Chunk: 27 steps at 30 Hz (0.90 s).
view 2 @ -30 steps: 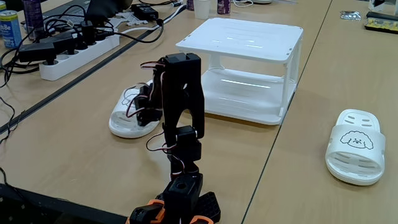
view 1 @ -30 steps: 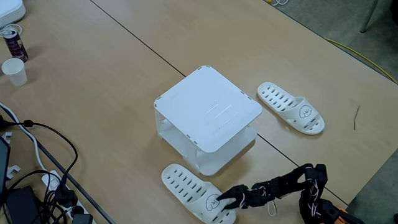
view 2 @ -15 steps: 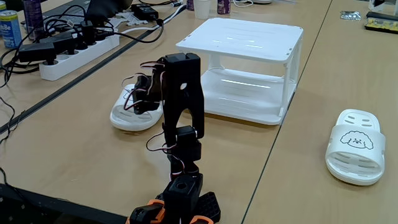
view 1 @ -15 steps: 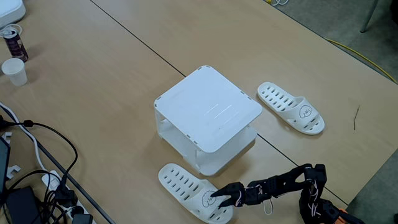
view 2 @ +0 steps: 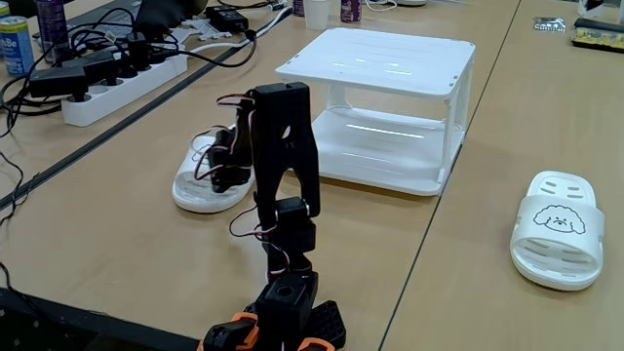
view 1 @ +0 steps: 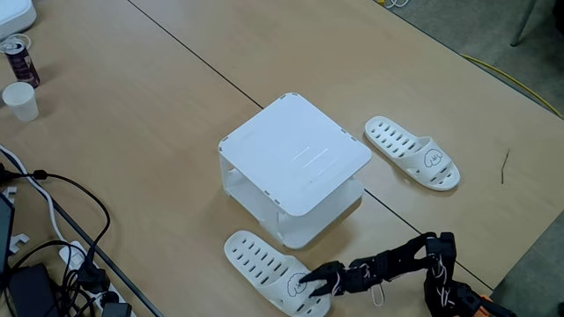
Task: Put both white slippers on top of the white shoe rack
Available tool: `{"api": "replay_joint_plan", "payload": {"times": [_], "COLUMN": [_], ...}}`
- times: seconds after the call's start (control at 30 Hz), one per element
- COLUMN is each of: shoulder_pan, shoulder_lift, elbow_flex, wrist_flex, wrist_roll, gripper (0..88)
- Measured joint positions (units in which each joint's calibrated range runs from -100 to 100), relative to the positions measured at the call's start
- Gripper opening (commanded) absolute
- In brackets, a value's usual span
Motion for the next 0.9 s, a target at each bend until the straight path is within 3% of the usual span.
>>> {"api": "replay_joint_plan", "payload": {"times": [0.67, 0.9], "shoulder_pan": [11.99, 11.84], "shoulder_lift": [-6.43, -8.66], "elbow_flex": [8.63, 9.97], "wrist_flex": [-0.09, -0.09], "wrist_roll": [0.0, 0.0], "gripper": [23.7, 23.8]}}
